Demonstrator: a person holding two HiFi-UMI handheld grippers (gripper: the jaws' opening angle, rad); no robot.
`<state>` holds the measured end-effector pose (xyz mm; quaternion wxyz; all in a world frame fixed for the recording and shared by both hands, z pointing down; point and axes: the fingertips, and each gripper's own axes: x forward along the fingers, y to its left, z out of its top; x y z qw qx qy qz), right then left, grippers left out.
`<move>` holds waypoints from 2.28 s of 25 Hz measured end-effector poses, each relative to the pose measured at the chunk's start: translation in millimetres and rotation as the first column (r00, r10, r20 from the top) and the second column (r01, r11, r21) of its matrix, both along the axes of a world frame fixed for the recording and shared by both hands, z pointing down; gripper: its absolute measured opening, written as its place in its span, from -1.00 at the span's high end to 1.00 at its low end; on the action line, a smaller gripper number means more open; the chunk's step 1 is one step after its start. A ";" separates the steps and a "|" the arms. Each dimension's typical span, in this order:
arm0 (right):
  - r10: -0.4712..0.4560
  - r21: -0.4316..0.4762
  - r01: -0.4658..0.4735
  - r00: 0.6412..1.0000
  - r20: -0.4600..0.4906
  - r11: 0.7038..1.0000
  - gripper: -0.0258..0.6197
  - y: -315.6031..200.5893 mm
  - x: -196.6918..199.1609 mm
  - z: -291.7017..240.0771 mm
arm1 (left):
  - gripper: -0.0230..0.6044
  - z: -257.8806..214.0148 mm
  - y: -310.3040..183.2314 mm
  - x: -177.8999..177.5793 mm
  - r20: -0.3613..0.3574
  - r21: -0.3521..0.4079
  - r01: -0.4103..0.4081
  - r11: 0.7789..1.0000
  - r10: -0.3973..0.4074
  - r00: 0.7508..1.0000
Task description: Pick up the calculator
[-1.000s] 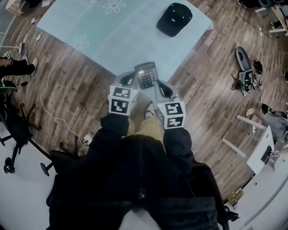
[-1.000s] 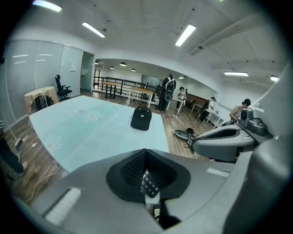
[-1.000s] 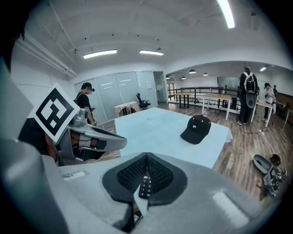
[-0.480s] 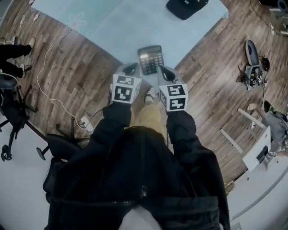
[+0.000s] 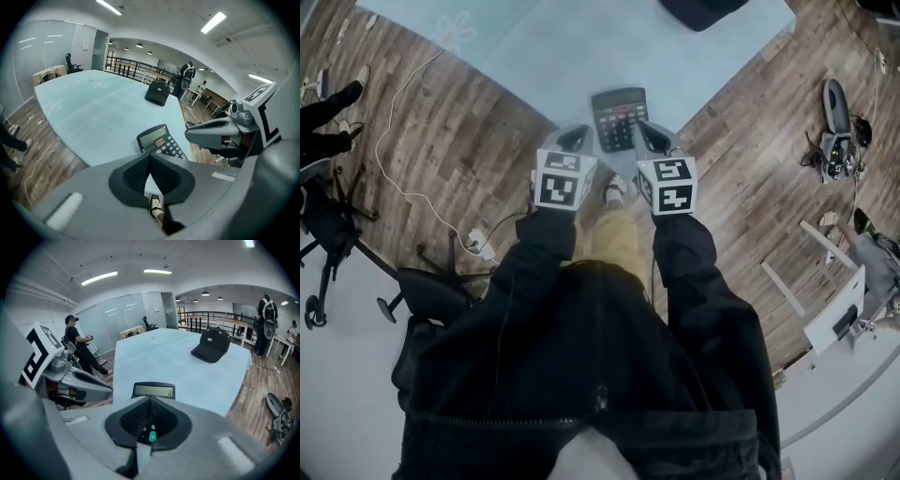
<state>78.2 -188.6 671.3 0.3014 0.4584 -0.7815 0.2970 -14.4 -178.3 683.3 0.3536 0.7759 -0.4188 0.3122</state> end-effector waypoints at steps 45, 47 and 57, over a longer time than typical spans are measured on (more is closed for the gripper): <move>-0.865 -0.306 0.853 0.480 0.144 0.422 0.44 -48.6 -55.6 55.0 | 0.92 33.9 -64.3 -31.1 0.028 -0.090 0.080 0.993 -0.077 0.997; -0.887 -0.352 0.869 0.428 0.176 0.349 0.44 -41.6 -54.2 59.4 | 0.92 34.2 -63.6 -34.4 0.040 -0.084 0.076 0.994 -0.073 0.997; -0.879 -0.401 0.871 0.403 0.254 0.283 0.65 -29.9 -48.6 60.9 | 0.92 27.2 -58.7 -28.0 0.023 -0.085 0.063 0.994 -0.061 0.998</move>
